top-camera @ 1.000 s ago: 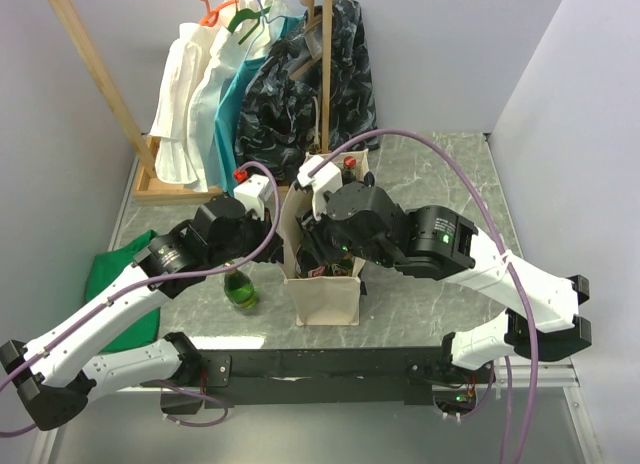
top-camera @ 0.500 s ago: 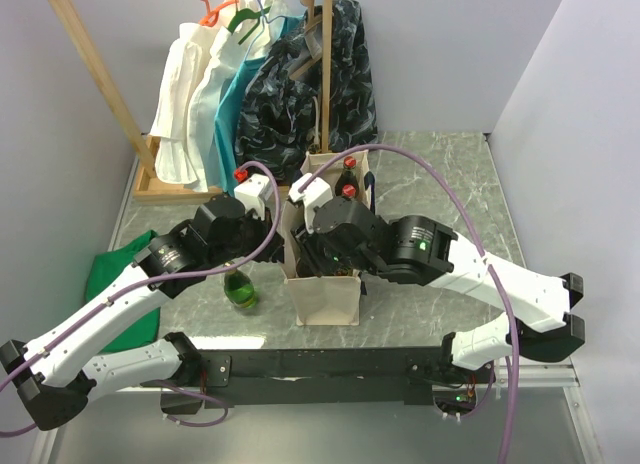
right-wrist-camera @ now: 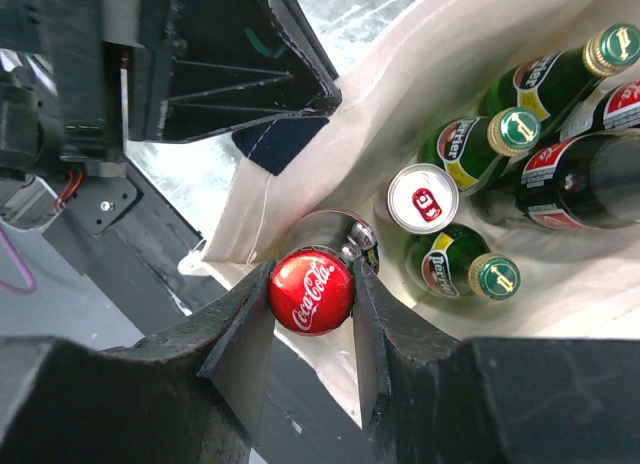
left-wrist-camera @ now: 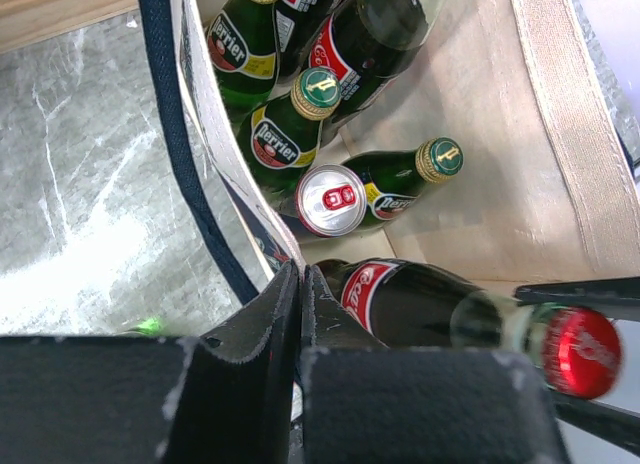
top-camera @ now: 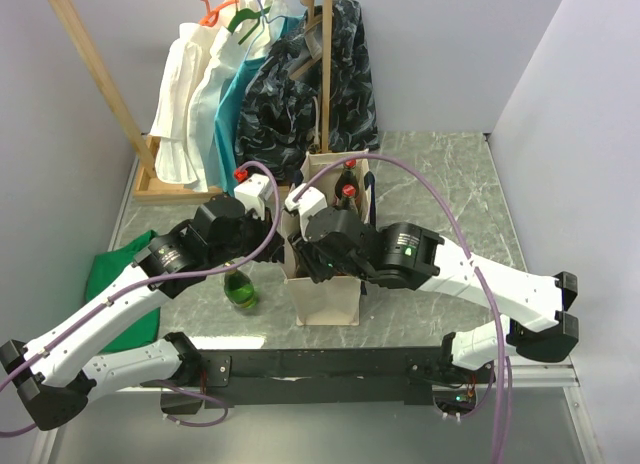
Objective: Place the beverage into the canvas bag
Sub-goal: Place the drink in the canvas bag.
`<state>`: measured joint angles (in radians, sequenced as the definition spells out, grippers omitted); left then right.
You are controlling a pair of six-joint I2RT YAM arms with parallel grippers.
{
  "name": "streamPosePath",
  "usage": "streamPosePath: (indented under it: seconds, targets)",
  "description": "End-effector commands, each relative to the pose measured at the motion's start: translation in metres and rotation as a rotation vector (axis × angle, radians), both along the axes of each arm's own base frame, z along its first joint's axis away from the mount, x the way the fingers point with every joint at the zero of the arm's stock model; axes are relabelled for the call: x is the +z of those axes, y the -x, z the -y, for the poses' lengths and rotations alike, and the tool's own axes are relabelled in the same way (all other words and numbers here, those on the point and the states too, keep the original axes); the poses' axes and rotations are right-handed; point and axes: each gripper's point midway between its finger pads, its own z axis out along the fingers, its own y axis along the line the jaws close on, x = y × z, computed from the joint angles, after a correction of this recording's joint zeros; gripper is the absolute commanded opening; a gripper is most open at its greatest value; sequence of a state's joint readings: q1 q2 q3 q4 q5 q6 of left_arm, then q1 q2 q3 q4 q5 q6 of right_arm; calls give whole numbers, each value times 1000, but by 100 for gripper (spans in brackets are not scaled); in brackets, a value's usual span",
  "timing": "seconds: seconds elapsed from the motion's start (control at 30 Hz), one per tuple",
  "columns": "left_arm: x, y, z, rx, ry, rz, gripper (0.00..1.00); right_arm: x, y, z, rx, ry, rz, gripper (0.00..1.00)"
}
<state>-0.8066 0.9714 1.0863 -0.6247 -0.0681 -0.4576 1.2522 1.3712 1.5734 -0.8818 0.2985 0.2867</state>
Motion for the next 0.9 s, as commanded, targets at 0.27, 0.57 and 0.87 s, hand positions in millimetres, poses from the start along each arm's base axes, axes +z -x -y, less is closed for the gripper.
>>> streamPosePath:
  seconds: [0.27,0.57,0.87]
  targets:
    - [72,-12,4,23,178,196,13,37,-6,-19,-32,-226,32,0]
    - [70,-11,3,23,175,194,16,20,-11,-17,-40,-206,7,0]
    - [70,-14,-1,49,169,202,22,5,-10,-20,-31,-175,-17,0]
